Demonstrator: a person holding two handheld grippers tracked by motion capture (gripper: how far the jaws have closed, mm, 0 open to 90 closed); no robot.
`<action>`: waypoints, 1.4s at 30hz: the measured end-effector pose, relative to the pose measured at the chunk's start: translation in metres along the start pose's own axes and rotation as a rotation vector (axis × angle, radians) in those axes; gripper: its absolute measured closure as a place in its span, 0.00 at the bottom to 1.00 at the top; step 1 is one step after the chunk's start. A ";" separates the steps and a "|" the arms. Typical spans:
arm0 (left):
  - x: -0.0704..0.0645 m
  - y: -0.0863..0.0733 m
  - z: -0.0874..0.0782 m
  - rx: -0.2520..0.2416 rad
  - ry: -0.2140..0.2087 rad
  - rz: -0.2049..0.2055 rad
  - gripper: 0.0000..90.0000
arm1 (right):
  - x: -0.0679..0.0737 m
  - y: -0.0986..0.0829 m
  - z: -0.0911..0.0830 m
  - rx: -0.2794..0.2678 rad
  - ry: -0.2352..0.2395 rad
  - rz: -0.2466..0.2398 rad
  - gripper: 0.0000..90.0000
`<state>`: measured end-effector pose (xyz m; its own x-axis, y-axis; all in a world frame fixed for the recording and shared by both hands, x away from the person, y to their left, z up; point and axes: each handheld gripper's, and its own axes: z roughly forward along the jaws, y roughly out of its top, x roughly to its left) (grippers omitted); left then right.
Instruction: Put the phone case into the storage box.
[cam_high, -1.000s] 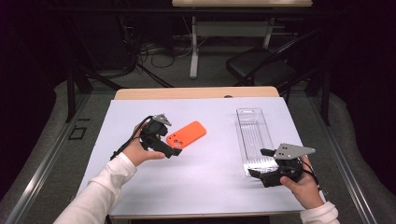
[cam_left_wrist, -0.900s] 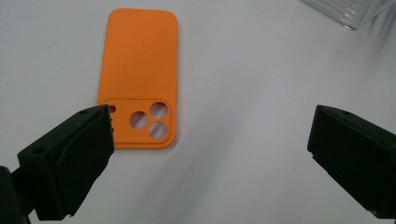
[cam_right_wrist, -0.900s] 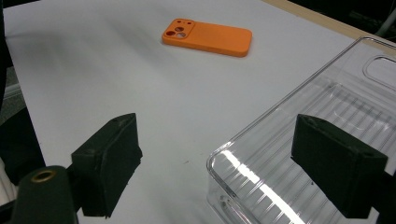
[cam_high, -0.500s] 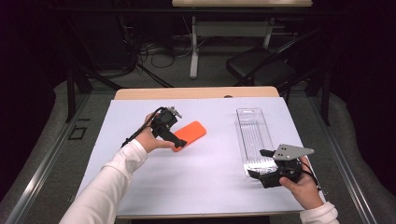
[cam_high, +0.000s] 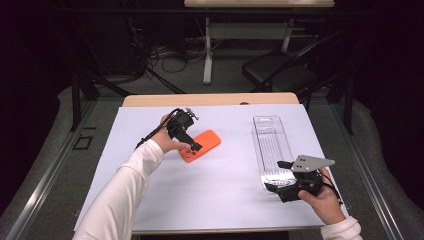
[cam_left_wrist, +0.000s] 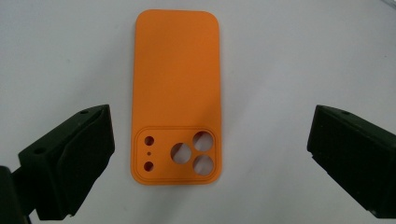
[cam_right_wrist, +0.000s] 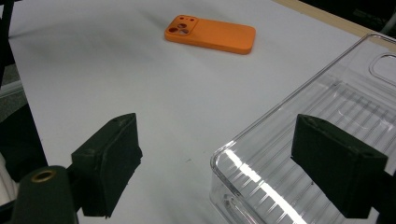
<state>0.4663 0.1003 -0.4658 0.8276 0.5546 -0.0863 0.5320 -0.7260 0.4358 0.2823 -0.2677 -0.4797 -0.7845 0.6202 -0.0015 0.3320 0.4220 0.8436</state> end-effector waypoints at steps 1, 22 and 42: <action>0.002 0.000 0.002 0.000 -0.002 -0.005 0.01 | 0.000 0.000 0.000 -0.001 -0.001 0.000 0.16; 0.021 0.002 0.039 0.075 -0.002 0.014 0.07 | 0.000 -0.002 0.002 0.009 -0.001 0.003 0.16; 0.022 -0.003 0.060 0.095 0.021 -0.006 0.09 | 0.001 -0.002 0.004 0.017 0.005 -0.006 0.16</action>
<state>0.4938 0.0905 -0.5230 0.8209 0.5668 -0.0698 0.5524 -0.7572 0.3485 0.2824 -0.2655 -0.4835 -0.7888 0.6147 -0.0037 0.3361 0.4364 0.8346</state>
